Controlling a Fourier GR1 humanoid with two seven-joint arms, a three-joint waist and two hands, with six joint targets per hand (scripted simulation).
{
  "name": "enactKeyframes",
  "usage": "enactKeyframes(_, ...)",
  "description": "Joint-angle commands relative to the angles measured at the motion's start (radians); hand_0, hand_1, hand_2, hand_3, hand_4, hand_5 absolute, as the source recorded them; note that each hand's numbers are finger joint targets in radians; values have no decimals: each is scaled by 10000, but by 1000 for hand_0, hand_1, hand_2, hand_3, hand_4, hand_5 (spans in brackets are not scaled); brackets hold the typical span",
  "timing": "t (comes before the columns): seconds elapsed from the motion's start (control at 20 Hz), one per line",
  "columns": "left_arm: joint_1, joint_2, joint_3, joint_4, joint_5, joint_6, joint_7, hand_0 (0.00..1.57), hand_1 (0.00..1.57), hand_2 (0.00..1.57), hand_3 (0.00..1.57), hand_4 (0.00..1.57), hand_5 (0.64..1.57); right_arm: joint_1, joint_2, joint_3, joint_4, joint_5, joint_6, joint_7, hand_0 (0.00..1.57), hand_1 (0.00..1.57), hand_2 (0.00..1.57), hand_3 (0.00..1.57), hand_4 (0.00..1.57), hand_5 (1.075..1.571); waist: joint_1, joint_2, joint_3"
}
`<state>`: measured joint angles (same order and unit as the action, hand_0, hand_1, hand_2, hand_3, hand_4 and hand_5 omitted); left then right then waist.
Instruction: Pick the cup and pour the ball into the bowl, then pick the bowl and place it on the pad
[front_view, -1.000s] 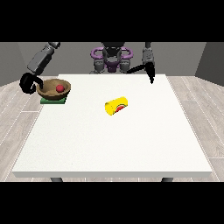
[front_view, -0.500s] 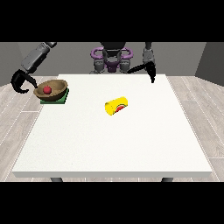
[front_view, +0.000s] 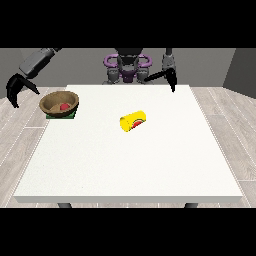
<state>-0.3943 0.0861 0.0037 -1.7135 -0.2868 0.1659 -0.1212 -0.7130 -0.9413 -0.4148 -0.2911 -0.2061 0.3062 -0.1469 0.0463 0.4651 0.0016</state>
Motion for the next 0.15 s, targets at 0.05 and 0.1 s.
enactKeyframes(0.05, 329, -4, 117, 486, 187, -145, 43, 0, 0, 0, 0, 0, 1569, -290, -953, -177, -79, -295, 1289, 930, 0, 0, 269, 257, 0, 1501, -204, -808, -17)
enactKeyframes(0.1, -107, -196, 39, 881, -49, 98, 283, 0, 0, 0, 0, 0, 1569, -803, -1138, -182, -252, -405, 1613, 1473, 0, 0, 189, 288, 0, 1503, -329, -1121, -25)
